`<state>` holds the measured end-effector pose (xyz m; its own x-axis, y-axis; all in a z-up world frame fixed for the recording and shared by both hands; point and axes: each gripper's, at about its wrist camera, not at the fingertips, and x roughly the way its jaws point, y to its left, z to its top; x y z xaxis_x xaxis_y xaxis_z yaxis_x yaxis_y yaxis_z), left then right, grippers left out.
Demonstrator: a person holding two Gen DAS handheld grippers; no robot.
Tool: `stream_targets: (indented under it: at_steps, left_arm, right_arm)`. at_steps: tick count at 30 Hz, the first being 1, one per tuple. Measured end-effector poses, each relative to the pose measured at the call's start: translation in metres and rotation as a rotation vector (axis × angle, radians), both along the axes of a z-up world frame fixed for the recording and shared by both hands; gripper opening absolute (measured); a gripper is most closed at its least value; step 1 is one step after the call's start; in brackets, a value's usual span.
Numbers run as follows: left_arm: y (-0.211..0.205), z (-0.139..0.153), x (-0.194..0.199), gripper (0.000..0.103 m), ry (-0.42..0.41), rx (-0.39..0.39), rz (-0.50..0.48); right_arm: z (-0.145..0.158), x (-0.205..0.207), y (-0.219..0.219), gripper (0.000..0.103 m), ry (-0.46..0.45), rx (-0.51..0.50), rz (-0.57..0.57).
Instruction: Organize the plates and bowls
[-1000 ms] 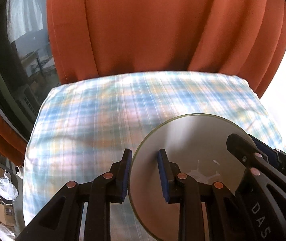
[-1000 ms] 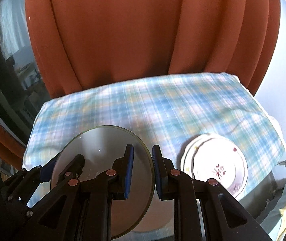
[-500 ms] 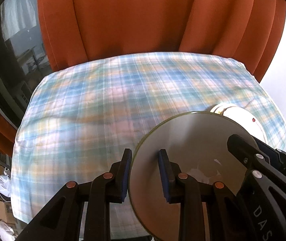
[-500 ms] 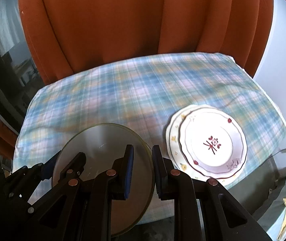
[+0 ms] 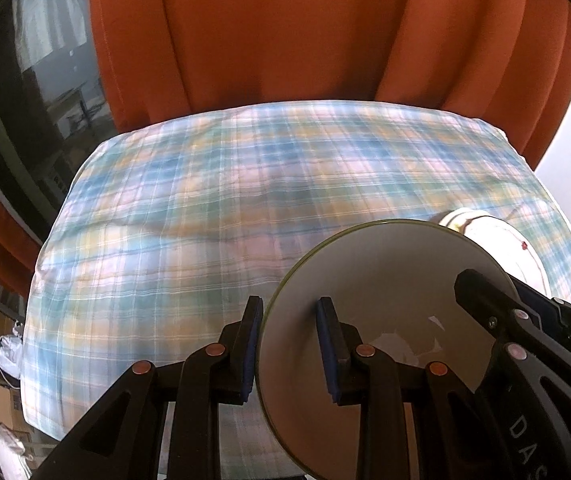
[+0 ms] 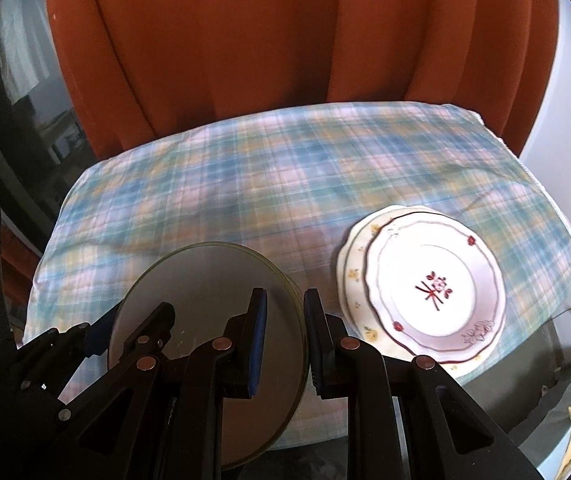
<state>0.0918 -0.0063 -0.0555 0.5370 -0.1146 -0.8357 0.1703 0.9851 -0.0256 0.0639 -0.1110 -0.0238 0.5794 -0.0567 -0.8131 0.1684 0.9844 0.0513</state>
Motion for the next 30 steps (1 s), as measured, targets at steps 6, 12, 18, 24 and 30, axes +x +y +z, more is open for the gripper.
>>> stream_targets:
  at_steps: [6,12,18,24,30]
  left_arm:
    - [-0.001,-0.012,0.008,0.026,0.024,0.0,0.014]
    - [-0.01,-0.023,0.014,0.026,0.051,0.021,-0.004]
    - [-0.013,-0.03,0.017,0.026,0.067,0.029,-0.01]
    - [-0.015,-0.03,0.017,0.027,0.063,0.026,-0.013]
    - [-0.009,-0.026,0.014,0.045,0.088,0.007,-0.024]
  right_arm:
    - [-0.012,0.013,0.001,0.023,0.02,-0.002,0.021]
    - [-0.028,0.024,-0.008,0.023,0.064,0.01,0.006]
    - [-0.038,0.028,-0.012,0.023,0.08,0.015,0.001]
    - [-0.04,0.029,-0.014,0.023,0.084,0.015,-0.004]
    - [-0.04,0.026,-0.017,0.024,0.097,0.046,-0.002]
